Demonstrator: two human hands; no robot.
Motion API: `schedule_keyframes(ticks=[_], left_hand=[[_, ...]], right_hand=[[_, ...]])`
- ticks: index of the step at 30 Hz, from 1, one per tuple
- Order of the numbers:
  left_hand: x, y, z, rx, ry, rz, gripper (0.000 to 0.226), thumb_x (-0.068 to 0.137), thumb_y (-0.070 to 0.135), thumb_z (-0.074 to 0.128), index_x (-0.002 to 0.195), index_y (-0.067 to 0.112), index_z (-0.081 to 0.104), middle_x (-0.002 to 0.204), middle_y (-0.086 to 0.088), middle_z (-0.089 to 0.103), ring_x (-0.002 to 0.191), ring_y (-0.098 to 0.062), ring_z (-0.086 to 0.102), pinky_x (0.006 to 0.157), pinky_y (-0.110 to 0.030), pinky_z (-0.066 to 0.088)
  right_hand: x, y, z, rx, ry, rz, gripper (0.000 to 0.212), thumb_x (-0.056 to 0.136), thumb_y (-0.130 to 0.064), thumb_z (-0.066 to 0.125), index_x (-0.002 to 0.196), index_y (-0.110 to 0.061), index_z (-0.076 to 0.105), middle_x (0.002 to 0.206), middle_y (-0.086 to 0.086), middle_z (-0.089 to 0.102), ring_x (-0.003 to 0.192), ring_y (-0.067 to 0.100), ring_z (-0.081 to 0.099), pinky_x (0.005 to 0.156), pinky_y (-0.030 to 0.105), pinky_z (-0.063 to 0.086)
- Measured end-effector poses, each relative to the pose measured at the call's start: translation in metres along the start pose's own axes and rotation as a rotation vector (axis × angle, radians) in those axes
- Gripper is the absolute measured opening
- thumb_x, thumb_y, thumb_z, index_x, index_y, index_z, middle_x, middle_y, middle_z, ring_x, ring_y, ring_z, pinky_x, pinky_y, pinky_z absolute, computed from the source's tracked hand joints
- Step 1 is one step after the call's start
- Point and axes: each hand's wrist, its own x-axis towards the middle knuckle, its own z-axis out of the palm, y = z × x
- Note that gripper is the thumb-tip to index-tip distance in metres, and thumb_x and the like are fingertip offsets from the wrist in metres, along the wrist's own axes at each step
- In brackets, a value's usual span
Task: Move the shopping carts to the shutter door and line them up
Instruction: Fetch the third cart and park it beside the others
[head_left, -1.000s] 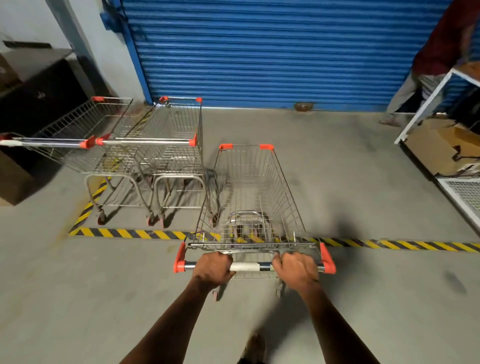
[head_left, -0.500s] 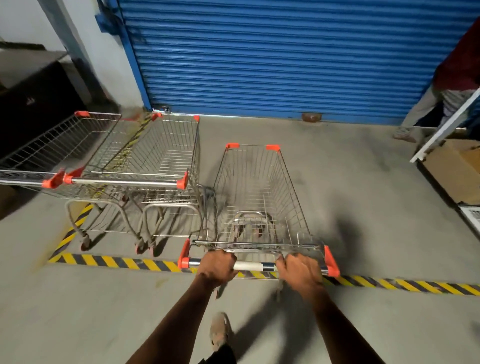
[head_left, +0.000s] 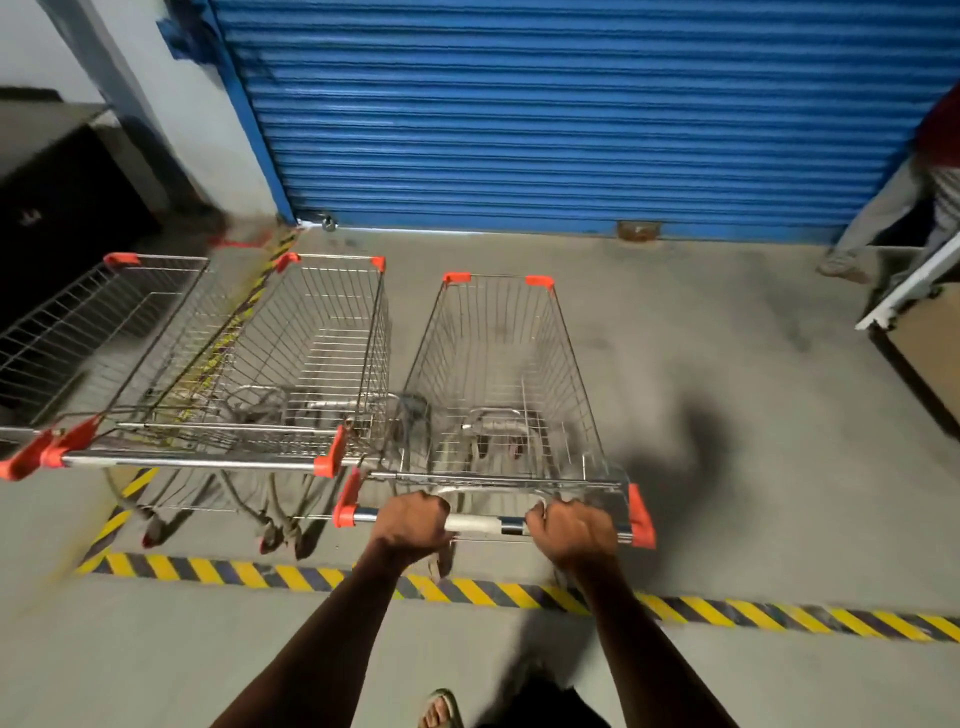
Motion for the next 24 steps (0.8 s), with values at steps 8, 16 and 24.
schedule_keyframes(ticks=[8, 16, 24], left_hand=[[0.053, -0.019, -0.016, 0.079, 0.018, -0.053, 0.042, 0.083, 0.057, 0.057, 0.102, 0.021, 0.068, 0.098, -0.002, 0.074, 0.095, -0.026, 0.07, 0.078, -0.035, 0.054], [0.073, -0.01, -0.015, 0.12, 0.021, -0.061, 0.04, 0.087, 0.056, 0.054, 0.103, 0.022, 0.068, 0.098, -0.001, 0.073, 0.095, -0.024, 0.07, 0.073, -0.032, 0.05], [0.08, -0.014, -0.014, 0.117, -0.009, -0.029, 0.042, 0.088, 0.058, 0.055, 0.105, 0.022, 0.067, 0.102, -0.001, 0.073, 0.097, -0.024, 0.07, 0.078, -0.034, 0.053]], right_hand=[[0.036, 0.004, 0.054, 0.04, 0.091, -0.098, 0.039, 0.102, -0.026, 0.047, 0.068, -0.022, 0.067, 0.055, 0.003, 0.047, 0.047, 0.024, 0.047, 0.051, 0.033, 0.031], [0.045, 0.025, 0.055, 0.09, 0.079, -0.089, 0.035, 0.102, -0.024, 0.053, 0.069, -0.018, 0.065, 0.055, 0.007, 0.046, 0.046, 0.027, 0.046, 0.05, 0.034, 0.037], [0.052, 0.026, 0.038, 0.076, 0.213, -0.158, 0.027, 0.092, -0.017, 0.068, 0.066, -0.018, 0.061, 0.053, 0.004, 0.04, 0.044, 0.026, 0.04, 0.048, 0.032, 0.032]])
